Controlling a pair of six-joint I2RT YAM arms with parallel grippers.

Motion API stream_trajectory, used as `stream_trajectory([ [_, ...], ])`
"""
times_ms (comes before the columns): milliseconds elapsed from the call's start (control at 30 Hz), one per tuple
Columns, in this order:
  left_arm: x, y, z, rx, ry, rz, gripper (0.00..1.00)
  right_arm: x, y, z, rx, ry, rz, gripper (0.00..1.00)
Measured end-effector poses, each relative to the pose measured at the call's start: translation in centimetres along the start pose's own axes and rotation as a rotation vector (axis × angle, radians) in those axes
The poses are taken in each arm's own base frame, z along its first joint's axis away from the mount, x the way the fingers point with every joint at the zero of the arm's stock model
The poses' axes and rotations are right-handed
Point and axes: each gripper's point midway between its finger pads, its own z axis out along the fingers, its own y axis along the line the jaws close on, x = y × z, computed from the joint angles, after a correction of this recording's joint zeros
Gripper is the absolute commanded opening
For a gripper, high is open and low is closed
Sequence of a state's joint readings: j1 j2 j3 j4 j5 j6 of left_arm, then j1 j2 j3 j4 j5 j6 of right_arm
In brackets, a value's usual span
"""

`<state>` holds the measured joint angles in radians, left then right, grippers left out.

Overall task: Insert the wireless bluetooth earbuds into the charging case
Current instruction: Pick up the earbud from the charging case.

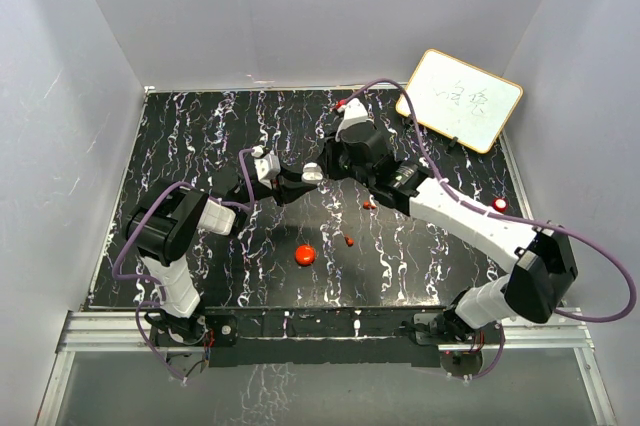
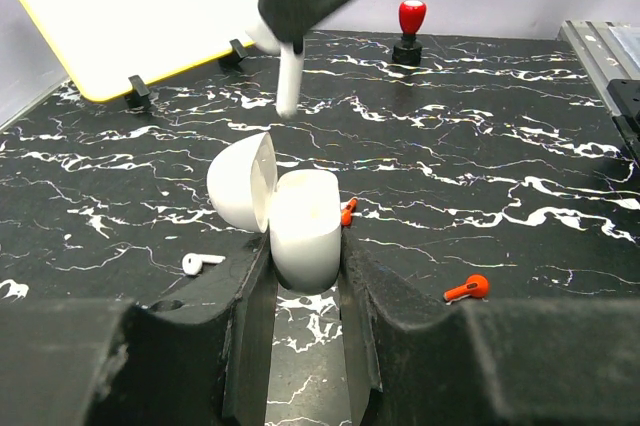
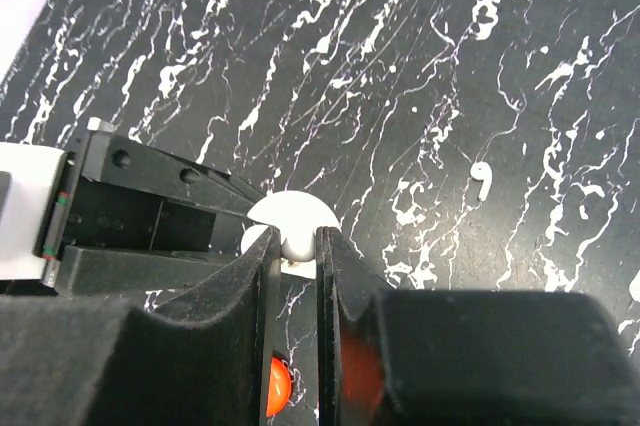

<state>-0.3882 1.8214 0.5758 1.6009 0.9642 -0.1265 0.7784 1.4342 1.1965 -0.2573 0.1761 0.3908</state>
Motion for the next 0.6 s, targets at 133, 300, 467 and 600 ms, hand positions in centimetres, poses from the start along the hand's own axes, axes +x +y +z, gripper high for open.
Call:
stream_trajectory([
  [133,0.0,-0.2,0.0,0.009,0.001,-0.005,0.0,-1.5,0.2,-0.9,-0.01,-0.049,-0.017,0.13],
  [300,0.0,-0.5,0.0,0.026,0.003,-0.012,0.0,-1.9,0.5,-1.5,-0.05,-0.081,-0.084,0.15],
  [467,-0.1,-0.6,0.1,0.039,0.002,-0.011,0.0,-1.6,1.0,-2.1,-0.115,-0.092,-0.169,0.15],
  [600,-0.1,-0.7,0.1,0.043,0.002,-0.013,0.0,-1.6,1.6,-2.3,-0.161,-0.101,-0.233,0.15],
])
